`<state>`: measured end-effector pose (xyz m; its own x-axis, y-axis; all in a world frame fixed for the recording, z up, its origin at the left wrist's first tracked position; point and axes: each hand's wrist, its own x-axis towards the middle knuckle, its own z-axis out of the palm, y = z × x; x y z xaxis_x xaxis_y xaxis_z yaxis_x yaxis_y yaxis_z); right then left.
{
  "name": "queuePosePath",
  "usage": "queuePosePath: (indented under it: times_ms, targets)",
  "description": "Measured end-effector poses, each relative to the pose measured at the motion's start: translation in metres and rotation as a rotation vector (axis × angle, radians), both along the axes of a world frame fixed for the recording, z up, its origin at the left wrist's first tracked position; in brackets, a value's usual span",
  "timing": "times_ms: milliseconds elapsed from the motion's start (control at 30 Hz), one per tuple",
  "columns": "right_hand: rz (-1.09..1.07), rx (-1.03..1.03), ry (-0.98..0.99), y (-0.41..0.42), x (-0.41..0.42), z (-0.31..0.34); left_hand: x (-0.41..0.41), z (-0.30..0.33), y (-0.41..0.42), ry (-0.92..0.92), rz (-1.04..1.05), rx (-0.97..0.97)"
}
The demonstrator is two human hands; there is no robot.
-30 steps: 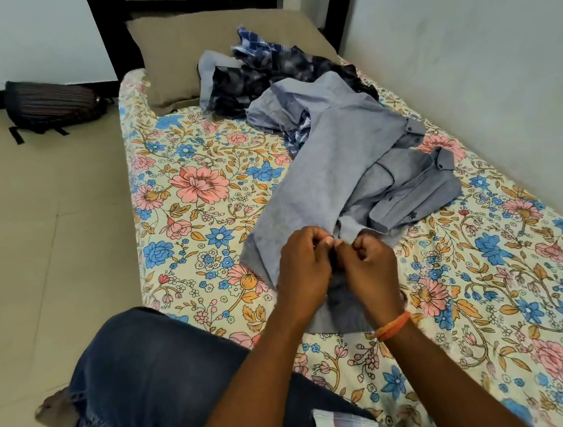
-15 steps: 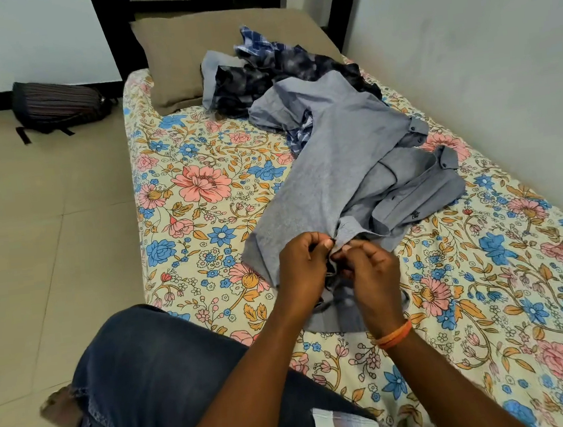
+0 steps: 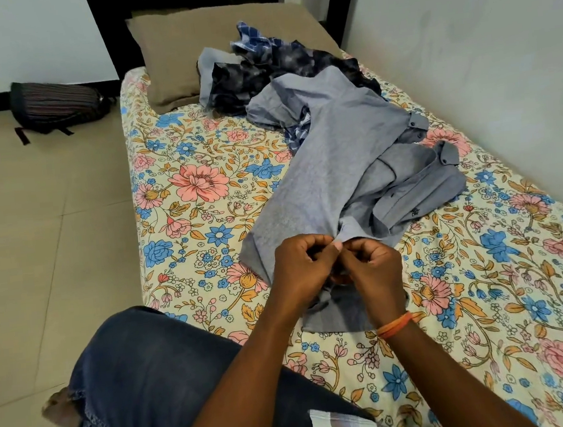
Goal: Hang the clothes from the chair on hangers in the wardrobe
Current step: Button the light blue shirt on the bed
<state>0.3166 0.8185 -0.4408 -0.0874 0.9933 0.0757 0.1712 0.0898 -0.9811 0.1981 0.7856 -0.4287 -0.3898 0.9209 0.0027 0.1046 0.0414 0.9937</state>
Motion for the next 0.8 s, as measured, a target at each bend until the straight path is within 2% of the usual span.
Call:
queuePosePath:
  times_ms: [133,300,400,567,600,700,800]
  targets:
    - [-0.01,-0.05,0.064,-0.003,-0.002,-0.001,-0.003,-0.006,0.003,0.174,0.046,0.016]
    - [0.018,-0.085,0.083,-0.005,-0.004,-0.001,-0.003,-0.011,0.007,0.196,0.089,-0.036]
    - [0.007,-0.121,0.111,-0.005,-0.006,0.0,0.0,-0.013,0.009,0.267,0.055,-0.063]
    - [0.05,-0.416,0.339,0.0,-0.002,0.003,-0.002,-0.014,0.01,0.255,-0.032,-0.11]
    - [0.035,-0.457,0.379,0.002,0.001,0.004,-0.002,-0.013,0.009,0.312,-0.036,-0.111]
    - [-0.081,-0.467,0.448,0.015,0.014,0.006,-0.002,-0.012,0.004,0.634,-0.027,-0.13]
    - [-0.182,-0.419,0.365,0.03,0.025,0.005,-0.003,-0.008,0.005,0.831,-0.026,-0.169]
